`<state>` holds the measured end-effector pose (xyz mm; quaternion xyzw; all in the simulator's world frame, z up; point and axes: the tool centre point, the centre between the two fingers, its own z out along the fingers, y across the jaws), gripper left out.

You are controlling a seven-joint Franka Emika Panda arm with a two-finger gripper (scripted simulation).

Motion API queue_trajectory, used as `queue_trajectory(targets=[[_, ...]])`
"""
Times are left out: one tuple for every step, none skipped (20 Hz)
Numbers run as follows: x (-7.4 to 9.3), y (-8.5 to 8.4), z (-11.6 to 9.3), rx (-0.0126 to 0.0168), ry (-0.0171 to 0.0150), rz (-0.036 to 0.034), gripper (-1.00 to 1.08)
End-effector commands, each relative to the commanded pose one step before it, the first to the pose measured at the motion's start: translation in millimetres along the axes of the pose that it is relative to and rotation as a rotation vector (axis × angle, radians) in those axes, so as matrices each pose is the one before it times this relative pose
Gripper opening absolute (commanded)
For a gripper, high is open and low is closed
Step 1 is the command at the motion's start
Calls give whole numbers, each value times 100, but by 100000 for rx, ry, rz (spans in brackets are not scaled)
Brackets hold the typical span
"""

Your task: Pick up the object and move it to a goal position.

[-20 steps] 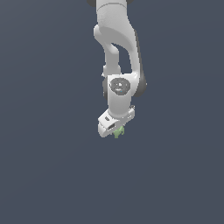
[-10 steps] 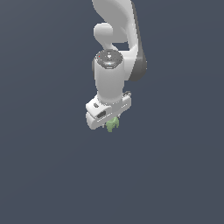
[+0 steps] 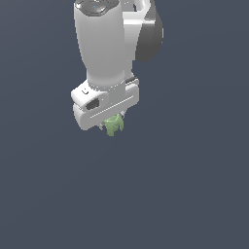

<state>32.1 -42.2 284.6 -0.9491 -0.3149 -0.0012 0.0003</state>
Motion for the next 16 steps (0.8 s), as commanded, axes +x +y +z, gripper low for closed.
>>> queue_trajectory(targets=[[-156,739,-2006,128,-109,-68,-100],[-35,266,-666,0,0,0,-100],[-36,267,-590,-33,-67,63,-100],[-24,226,-553,0,0,0,-100],[-19,207,-499,0,0,0,-100],[-15,187,-446,0,0,0,-100],[-14,170,-395,-32,-26,26,-100],[-8,148,-344,0,0,0,-100],[-5,129,-296,0,0,0,-100],[-3,110,-250,0,0,0,-100],[-2,92,-208,0,0,0,-100],[-1,75,-167,0,0,0,-100],[0,58,-128,0,0,0,-100],[0,41,-91,0,0,0,-100],[0,25,-54,0,0,0,-100],[0,8,-18,0,0,0,-100]])
